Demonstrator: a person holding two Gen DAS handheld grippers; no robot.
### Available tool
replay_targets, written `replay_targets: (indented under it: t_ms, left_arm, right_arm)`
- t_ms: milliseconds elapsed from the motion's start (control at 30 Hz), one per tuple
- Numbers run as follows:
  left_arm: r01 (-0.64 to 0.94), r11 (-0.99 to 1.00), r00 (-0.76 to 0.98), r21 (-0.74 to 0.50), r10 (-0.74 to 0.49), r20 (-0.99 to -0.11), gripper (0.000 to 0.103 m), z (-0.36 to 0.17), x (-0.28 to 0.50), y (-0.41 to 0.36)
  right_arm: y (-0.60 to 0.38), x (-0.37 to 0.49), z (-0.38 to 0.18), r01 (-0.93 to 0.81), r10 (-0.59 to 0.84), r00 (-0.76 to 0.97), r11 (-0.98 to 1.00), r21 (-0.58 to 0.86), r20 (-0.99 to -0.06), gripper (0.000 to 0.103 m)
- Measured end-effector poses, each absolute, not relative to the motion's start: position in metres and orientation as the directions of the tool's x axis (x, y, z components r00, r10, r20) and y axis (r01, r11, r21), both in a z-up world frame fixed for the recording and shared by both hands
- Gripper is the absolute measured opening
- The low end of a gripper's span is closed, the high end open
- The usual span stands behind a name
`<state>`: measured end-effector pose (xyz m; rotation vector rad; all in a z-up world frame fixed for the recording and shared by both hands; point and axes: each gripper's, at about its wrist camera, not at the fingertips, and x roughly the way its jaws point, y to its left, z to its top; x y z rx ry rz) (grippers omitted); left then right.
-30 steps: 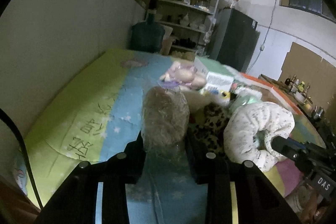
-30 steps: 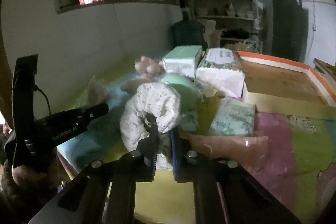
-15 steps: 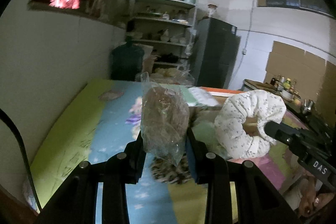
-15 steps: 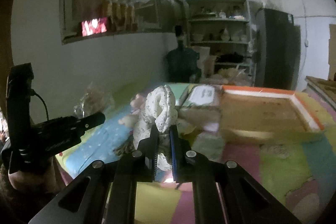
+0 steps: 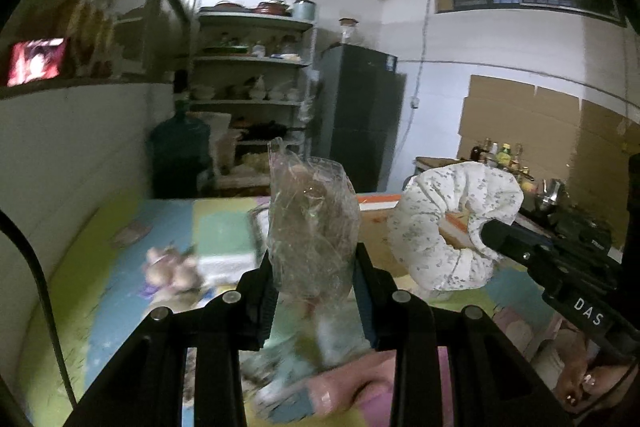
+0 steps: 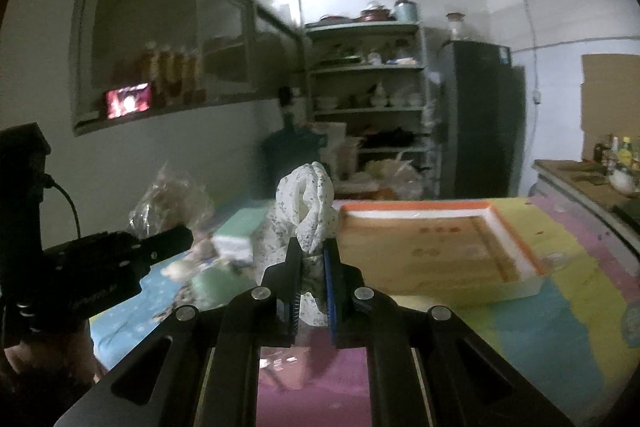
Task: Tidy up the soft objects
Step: 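Lift and carry both held items over the orange-rimmed cardboard tray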
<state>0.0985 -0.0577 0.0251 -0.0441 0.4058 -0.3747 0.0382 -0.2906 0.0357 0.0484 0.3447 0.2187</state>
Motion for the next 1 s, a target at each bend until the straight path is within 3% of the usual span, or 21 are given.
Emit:
replay_targets:
  t_ms: [233,467,800,1000]
  left_arm:
    - [0.407,0.908,0.828,-0.095,-0.411,-0.381,0.035,0.038,0.125,-0.111]
    - [0.463,0.876,0.759,-0.136,-0.471,-0.448,0.035,0.03,0.163,-0.163]
    - [0.436,0.876,0.668,-0.205,-0.468,-0.579,0.034,-0.006,0.23,-0.216]
    - [0.426,0.871,0.596,-0.245,-0.474,-0.648,0.034,-0.027,0.26,-0.235]
  right_arm:
    - [-0.34,0.057,0.051,-0.112,0.131,0.942,0.99,0.082,-0.307,0.01]
    - [-0.383,0.088,0.055,-0.042,0.065,0.94,0.996,0.073,-0.334,0.01]
    - [-0.432,0.143,0.035,0.03,0.021,0.893,0.994,0.106,-0.45,0.01]
    - [-0.464,0.181,-0.002,0.066,0.061,0.83,0.976,0.205,-0.555,0.01]
